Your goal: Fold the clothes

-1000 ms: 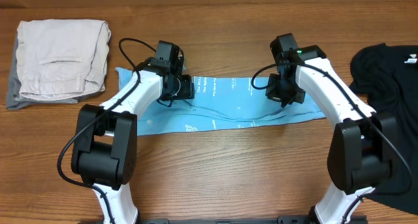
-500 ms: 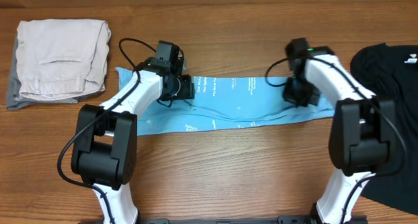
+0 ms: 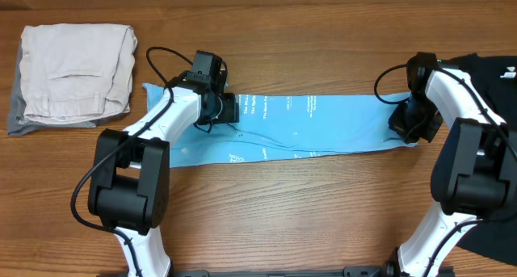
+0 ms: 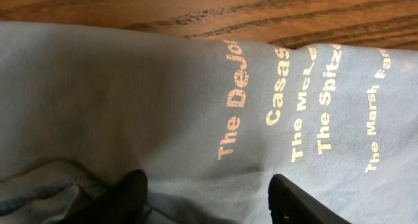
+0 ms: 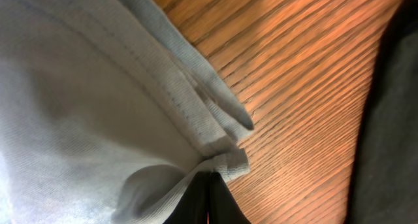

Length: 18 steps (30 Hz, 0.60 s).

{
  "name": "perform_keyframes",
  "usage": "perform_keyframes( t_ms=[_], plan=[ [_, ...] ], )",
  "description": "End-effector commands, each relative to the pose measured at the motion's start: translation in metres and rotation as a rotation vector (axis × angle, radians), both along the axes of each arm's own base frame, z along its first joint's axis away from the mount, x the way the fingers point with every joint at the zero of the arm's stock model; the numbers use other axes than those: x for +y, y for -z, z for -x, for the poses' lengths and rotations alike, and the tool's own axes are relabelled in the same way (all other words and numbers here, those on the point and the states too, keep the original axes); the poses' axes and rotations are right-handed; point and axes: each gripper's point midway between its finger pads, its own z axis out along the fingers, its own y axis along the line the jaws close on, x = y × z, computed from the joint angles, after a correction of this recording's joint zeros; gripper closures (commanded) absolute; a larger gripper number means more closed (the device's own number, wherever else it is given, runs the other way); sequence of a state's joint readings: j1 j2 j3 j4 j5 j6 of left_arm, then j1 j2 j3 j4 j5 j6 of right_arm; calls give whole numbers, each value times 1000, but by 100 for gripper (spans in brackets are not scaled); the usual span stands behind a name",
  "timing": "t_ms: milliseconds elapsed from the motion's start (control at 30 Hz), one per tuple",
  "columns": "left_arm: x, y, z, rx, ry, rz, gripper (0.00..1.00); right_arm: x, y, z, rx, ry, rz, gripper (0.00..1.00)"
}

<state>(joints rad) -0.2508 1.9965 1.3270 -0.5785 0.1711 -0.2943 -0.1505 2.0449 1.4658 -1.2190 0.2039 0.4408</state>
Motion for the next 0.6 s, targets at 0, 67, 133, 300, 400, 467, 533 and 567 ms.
perform_keyframes(
  t_ms=[0,67,133,300,400,467,533,567],
  plan=[
    [4,-7,-1,-15,-24,-4,37,4,-15,-11,-64,8,-19,96],
    [4,-7,-1,-15,-24,-5,37,3,-25,-18,-100,4,-15,96],
    [4,-7,-2,-16,-24,-6,37,2,-40,-25,-143,3,-19,96],
    [4,-7,-1,-14,-24,-6,37,15,-79,-39,-263,-52,-227,94],
    [4,-7,-1,-14,-23,-4,38,12,-87,-37,-299,-77,-311,79],
    [1,-9,-1,-14,-18,10,37,4,-83,-32,-288,-80,-313,60],
    [-4,-16,-4,-20,-11,35,37,-2,-77,-27,-277,-78,-315,53],
    [-7,-24,-9,-31,-6,50,37,-5,-74,-26,-277,-70,-315,53]
  ],
)
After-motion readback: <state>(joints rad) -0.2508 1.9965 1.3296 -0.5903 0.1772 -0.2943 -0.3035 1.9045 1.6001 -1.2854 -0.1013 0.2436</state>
